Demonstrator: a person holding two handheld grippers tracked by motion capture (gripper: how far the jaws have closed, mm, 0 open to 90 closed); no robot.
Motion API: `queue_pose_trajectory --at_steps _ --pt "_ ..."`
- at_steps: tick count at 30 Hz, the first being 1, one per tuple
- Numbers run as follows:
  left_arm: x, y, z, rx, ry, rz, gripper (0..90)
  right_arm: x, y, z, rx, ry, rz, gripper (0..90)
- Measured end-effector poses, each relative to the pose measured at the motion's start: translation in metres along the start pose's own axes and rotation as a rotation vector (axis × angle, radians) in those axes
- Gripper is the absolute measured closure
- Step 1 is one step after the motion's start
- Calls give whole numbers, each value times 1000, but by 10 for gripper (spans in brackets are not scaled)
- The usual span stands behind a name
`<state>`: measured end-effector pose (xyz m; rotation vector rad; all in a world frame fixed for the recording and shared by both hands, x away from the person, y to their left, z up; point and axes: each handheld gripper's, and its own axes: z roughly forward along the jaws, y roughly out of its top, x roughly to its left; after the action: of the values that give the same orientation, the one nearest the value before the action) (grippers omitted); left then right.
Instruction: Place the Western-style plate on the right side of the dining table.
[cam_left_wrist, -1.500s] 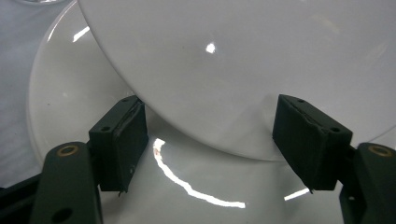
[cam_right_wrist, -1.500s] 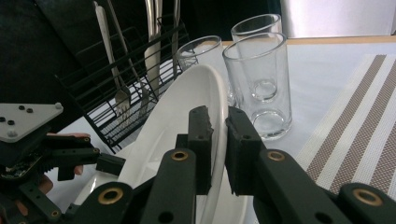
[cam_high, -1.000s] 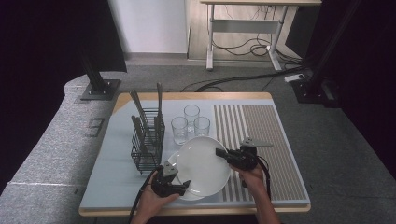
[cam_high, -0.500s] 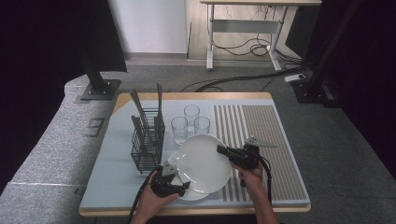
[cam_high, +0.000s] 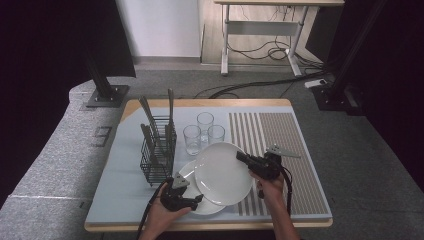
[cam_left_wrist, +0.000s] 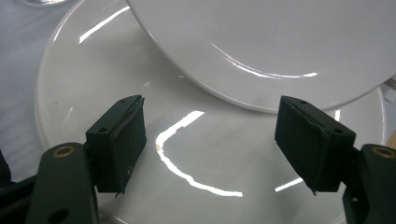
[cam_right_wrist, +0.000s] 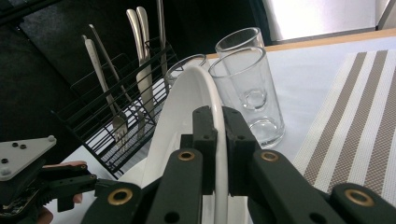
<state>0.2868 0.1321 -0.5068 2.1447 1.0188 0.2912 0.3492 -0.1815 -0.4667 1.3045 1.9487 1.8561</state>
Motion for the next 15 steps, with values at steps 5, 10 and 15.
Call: queue_pose_trajectory --at_steps 5,10,15 --pt "2 1 -4 -11 4 -1 251 1 3 0 2 0 -3 858" --pt "2 1 -8 -18 6 -3 251 -1 4 3 -2 -1 6 858" --pt "3 1 -9 -21 6 -4 251 -5 6 6 -9 -5 19 857"
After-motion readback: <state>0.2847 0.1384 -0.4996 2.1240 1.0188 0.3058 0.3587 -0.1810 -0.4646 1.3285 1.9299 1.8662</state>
